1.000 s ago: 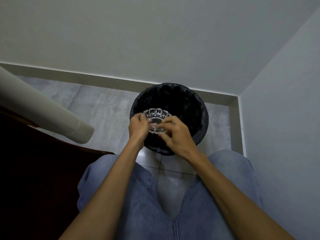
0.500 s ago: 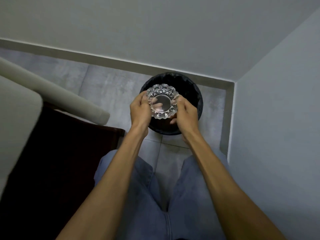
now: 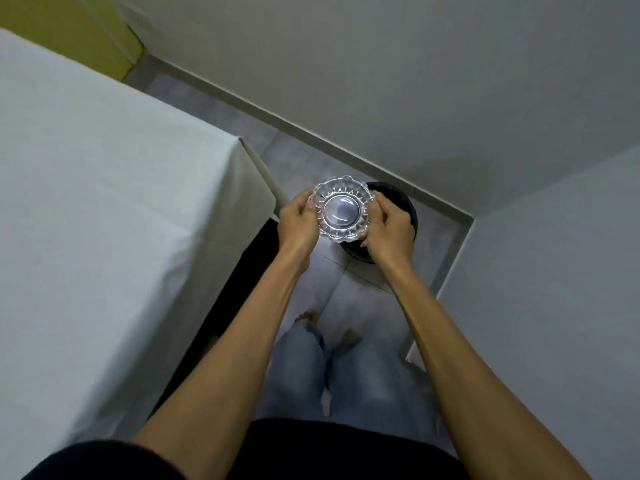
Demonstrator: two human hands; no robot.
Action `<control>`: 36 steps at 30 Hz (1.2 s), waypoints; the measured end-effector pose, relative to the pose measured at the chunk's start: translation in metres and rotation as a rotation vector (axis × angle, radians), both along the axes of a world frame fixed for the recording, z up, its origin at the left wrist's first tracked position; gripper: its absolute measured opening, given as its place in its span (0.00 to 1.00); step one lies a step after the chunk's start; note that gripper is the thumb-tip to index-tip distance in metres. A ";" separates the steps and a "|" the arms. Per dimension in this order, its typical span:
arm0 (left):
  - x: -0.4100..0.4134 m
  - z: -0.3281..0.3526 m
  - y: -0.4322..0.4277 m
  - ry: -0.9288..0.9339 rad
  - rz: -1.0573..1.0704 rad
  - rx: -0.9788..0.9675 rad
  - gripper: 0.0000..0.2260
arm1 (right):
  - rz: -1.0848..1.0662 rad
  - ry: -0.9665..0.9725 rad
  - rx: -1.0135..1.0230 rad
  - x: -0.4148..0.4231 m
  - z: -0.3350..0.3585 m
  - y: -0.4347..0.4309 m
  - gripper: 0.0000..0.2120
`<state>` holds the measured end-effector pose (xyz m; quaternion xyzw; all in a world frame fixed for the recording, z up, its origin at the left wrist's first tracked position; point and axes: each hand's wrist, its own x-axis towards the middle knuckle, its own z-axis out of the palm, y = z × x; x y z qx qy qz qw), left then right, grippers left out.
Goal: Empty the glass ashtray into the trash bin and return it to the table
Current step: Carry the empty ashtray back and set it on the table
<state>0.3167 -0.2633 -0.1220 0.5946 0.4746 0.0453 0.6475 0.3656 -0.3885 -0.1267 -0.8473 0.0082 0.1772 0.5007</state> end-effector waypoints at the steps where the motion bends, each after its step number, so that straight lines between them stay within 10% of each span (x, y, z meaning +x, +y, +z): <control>1: -0.010 0.021 0.003 0.001 0.027 -0.001 0.14 | 0.035 -0.001 -0.005 -0.006 0.020 0.004 0.11; 13: -0.133 0.140 0.074 -0.058 0.378 0.061 0.17 | 0.477 0.005 0.060 -0.074 0.131 0.106 0.15; 36: -0.296 0.120 0.264 0.253 0.850 0.163 0.17 | 1.092 0.056 -0.119 -0.203 0.127 0.370 0.20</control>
